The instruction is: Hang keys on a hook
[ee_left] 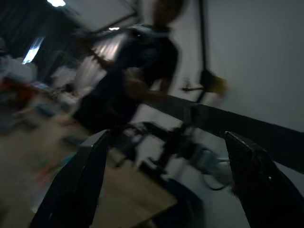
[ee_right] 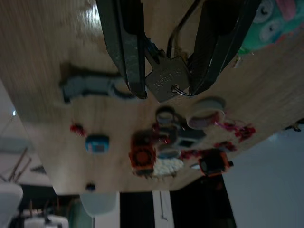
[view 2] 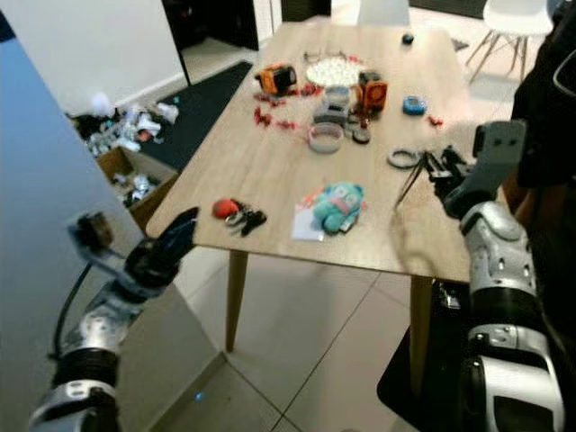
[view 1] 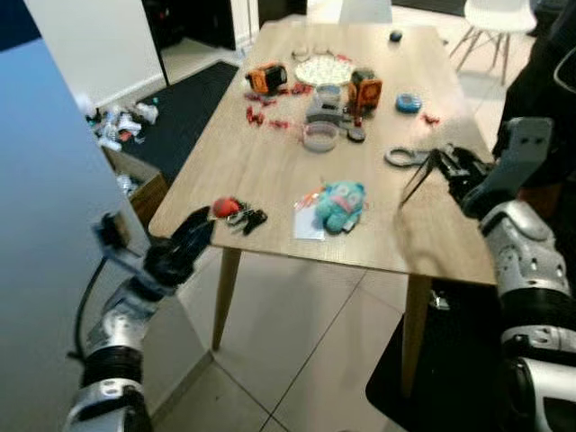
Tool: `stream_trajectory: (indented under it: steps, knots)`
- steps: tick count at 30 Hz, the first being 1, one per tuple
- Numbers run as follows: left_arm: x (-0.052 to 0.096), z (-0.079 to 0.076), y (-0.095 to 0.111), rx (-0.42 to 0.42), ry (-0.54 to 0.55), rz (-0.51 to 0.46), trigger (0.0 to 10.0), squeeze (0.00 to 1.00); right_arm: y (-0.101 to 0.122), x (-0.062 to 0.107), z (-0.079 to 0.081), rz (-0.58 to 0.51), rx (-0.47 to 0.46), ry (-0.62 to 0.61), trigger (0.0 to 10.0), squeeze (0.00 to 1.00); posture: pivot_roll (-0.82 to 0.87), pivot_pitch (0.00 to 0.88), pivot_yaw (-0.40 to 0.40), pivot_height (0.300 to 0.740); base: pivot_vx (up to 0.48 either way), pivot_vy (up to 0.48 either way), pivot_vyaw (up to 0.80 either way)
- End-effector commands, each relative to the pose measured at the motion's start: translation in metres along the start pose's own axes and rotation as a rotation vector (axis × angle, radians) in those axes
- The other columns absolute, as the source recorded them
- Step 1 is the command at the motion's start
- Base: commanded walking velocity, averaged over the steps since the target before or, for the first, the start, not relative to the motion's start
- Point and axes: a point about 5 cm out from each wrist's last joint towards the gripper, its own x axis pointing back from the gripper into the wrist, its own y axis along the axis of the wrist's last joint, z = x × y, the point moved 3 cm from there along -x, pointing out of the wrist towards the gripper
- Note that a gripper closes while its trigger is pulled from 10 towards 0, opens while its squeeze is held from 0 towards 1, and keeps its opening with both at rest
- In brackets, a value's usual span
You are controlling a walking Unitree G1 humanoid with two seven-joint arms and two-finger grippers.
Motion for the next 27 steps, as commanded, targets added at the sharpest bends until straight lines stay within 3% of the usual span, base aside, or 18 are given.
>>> stream_trajectory:
  steps: [1, 3, 4, 5, 10, 12, 14, 18, 23, 27]
  knots:
    - [-0.017, -0.006, -0.006, -0.013, -0.029, 0.041, 10.0, 0.00, 0.006, -0.003, 0.008, -0.016, 0.034, 0.028, 10.0, 0.00, -0.10, 0.049, 0.039, 0.740, 0.000, 0.000, 0.00]
    - [-0.032, -0.014, -0.023, -0.036, -0.088, 0.126, 10.0, 0.00, 0.008, -0.006, 0.019, -0.019, 0.037, 0.070, 10.0, 0.00, -0.10, 0.048, 0.040, 0.740, 0.000, 0.000, 0.00]
    - [-0.032, -0.014, -0.023, -0.036, -0.088, 0.126, 10.0, 0.00, 0.008, -0.006, 0.019, -0.019, 0.037, 0.070, 10.0, 0.00, -0.10, 0.048, 0.040, 0.740, 0.000, 0.000, 0.00]
    - [-0.041, -0.020, -0.033, -0.049, -0.117, 0.168, 10.0, 0.00, 0.009, -0.008, 0.029, -0.023, 0.040, 0.112, 10.0, 0.00, -0.10, 0.044, 0.040, 0.740, 0.000, 0.000, 0.00]
    - [-0.052, -0.029, -0.042, -0.055, -0.144, 0.194, 10.0, 0.00, 0.010, -0.010, 0.038, -0.029, 0.037, 0.143, 10.0, 0.00, -0.10, 0.039, 0.043, 0.740, 0.000, 0.000, 0.00]
    - [-0.061, -0.027, -0.045, -0.097, -0.097, 0.199, 10.0, 0.00, 0.013, -0.011, 0.044, -0.036, 0.036, 0.159, 10.0, 0.00, -0.10, 0.036, 0.043, 0.740, 0.000, 0.000, 0.00]
    - [-0.069, -0.018, -0.041, -0.139, 0.001, 0.158, 10.0, 0.00, 0.013, -0.012, 0.045, -0.039, 0.036, 0.160, 10.0, 0.00, -0.09, 0.035, 0.045, 0.740, 0.000, 0.000, 0.00]
    - [-0.076, -0.014, -0.046, -0.162, 0.038, 0.158, 10.0, 0.00, 0.013, -0.013, 0.046, -0.036, 0.036, 0.158, 10.0, 0.00, -0.09, 0.036, 0.045, 0.740, 0.000, 0.000, 0.00]
    - [-0.085, -0.018, -0.050, -0.157, 0.009, 0.167, 10.0, 0.00, 0.012, -0.014, 0.046, -0.033, 0.036, 0.154, 10.0, 0.00, -0.09, 0.035, 0.045, 0.740, 0.000, 0.000, 0.00]
    - [-0.099, -0.032, -0.058, -0.140, -0.075, 0.190, 10.0, 0.00, 0.014, -0.014, 0.047, -0.035, 0.029, 0.156, 10.0, 0.00, -0.09, 0.036, 0.046, 0.740, 0.000, 0.000, 0.00]
